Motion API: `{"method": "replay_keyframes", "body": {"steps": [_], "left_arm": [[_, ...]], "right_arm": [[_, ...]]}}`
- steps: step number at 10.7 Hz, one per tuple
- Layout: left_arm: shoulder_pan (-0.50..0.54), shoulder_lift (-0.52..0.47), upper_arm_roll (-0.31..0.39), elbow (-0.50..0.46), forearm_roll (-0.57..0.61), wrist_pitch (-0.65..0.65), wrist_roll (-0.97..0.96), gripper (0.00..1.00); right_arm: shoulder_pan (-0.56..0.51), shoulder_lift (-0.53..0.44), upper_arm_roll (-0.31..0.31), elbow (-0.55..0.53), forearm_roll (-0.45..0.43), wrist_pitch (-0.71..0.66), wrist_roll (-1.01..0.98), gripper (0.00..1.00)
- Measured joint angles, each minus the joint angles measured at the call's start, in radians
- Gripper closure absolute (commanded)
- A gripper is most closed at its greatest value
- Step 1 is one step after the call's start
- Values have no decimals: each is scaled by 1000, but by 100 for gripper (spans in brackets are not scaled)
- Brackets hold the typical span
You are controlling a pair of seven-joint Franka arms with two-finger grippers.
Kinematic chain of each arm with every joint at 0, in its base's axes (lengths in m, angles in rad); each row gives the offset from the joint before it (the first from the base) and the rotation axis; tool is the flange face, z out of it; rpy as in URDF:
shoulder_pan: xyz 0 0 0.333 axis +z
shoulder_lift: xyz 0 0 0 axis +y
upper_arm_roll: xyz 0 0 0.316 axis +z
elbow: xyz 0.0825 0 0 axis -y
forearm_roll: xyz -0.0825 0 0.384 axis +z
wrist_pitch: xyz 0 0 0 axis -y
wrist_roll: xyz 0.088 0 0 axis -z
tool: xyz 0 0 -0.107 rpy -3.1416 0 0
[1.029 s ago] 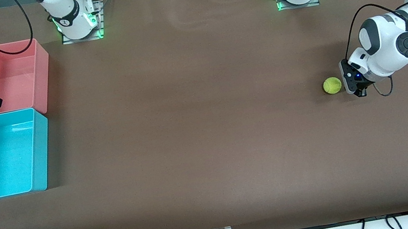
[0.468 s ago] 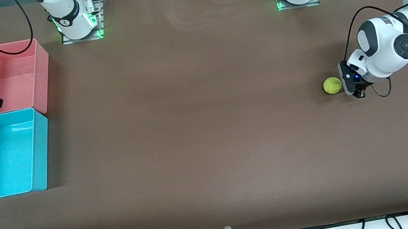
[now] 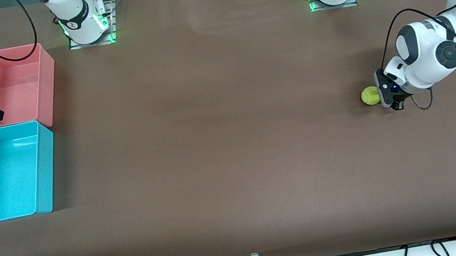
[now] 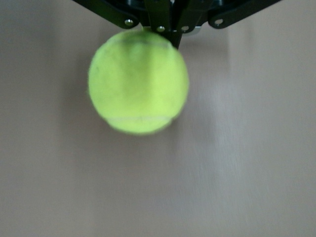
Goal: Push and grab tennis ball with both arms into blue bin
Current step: 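Push the tennis ball with the left gripper toward the right arm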
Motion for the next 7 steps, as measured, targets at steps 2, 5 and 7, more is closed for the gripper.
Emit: {"method": "replay_keyframes", "body": {"steps": [2, 5, 7], "left_arm": [[-8, 2, -105, 0, -16, 0, -188, 100], [-123, 2, -225, 22, -17, 2, -636, 100], [-136, 2, -219, 38, 6, 2, -690, 100]], "right_arm": [[0, 0, 0, 0, 0, 0, 0, 0], [1, 1, 0, 0, 0, 0, 0, 0], [1, 1, 0, 0, 0, 0, 0, 0]]}}
